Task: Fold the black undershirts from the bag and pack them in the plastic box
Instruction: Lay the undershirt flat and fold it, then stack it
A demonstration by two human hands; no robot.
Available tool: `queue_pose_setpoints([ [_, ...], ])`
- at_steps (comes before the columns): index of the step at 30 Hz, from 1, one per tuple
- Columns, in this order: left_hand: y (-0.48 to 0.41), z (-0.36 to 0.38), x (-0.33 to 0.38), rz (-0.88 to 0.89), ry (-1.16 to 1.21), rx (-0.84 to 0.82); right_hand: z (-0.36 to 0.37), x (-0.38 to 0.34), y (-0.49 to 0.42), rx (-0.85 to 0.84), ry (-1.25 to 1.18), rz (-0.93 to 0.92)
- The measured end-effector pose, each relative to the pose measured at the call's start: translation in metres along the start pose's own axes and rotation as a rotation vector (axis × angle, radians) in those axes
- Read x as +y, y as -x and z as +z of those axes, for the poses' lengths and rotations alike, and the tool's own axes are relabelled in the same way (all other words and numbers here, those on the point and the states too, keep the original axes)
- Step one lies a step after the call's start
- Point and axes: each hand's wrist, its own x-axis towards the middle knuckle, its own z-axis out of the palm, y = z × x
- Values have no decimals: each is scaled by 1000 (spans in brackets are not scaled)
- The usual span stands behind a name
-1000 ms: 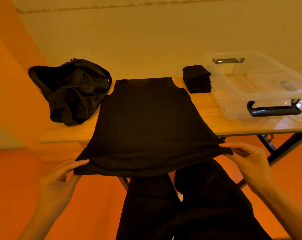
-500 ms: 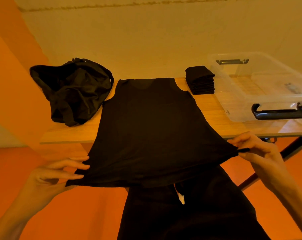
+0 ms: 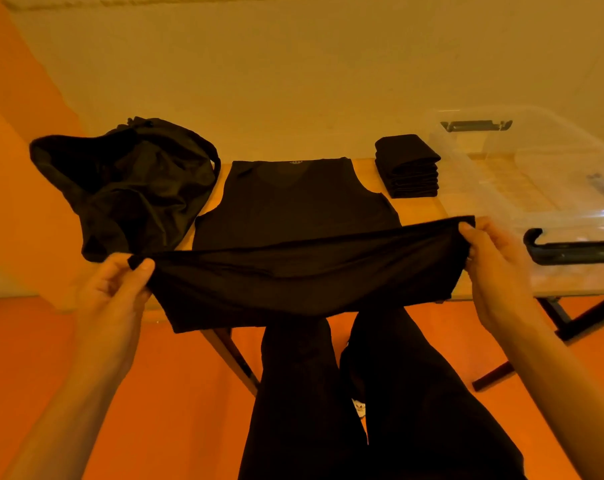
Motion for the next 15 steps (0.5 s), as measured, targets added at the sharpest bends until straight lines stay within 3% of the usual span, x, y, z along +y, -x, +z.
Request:
queue_pose_setpoints([
  [6, -75, 32, -15, 9, -230, 167, 42, 10, -88, 148, 324, -64],
  [15, -174, 72, -39, 106, -643, 313, 86, 19, -178, 126, 887, -260],
])
